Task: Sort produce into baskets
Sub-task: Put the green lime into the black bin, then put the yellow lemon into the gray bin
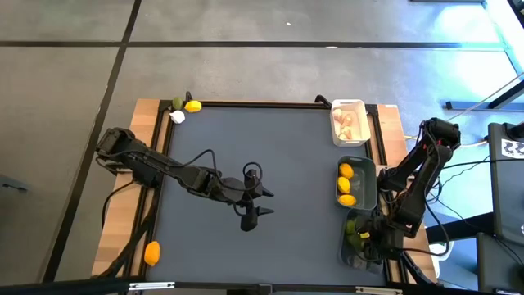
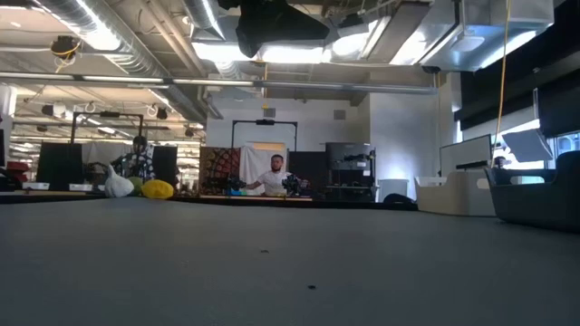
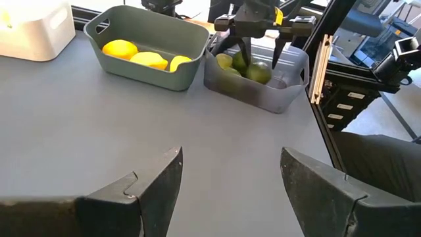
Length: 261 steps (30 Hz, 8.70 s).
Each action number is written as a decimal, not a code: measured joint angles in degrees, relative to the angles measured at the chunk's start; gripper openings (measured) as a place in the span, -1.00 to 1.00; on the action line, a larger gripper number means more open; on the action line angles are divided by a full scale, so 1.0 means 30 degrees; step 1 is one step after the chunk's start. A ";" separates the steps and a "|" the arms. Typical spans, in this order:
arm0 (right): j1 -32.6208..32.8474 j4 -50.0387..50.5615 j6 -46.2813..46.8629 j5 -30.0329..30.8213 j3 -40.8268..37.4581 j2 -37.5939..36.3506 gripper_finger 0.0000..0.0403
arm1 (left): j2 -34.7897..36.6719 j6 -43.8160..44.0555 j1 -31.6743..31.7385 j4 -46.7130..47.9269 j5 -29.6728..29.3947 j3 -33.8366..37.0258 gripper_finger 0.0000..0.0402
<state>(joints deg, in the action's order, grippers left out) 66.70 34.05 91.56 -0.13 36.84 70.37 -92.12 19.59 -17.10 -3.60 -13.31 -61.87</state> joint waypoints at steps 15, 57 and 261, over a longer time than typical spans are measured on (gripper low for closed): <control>0.0007 0.0187 0.0016 0.0341 0.1992 -0.0544 0.31 | 0.0007 -0.0015 0.0000 0.0000 -0.0003 -0.0007 0.25; -0.5166 -0.0413 -1.3679 0.9342 0.3563 -0.1115 0.31 | -0.1625 0.1513 -0.0867 -0.1185 0.3381 -0.0307 0.25; -0.5115 -0.0511 -1.6038 1.2521 0.3443 -0.1017 0.31 | -0.2672 0.8642 -0.6899 1.8472 -0.1239 -0.6427 0.00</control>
<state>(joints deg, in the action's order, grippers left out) 51.35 32.51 43.45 37.44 47.17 67.32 -100.13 45.52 -37.80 51.82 -17.03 -81.15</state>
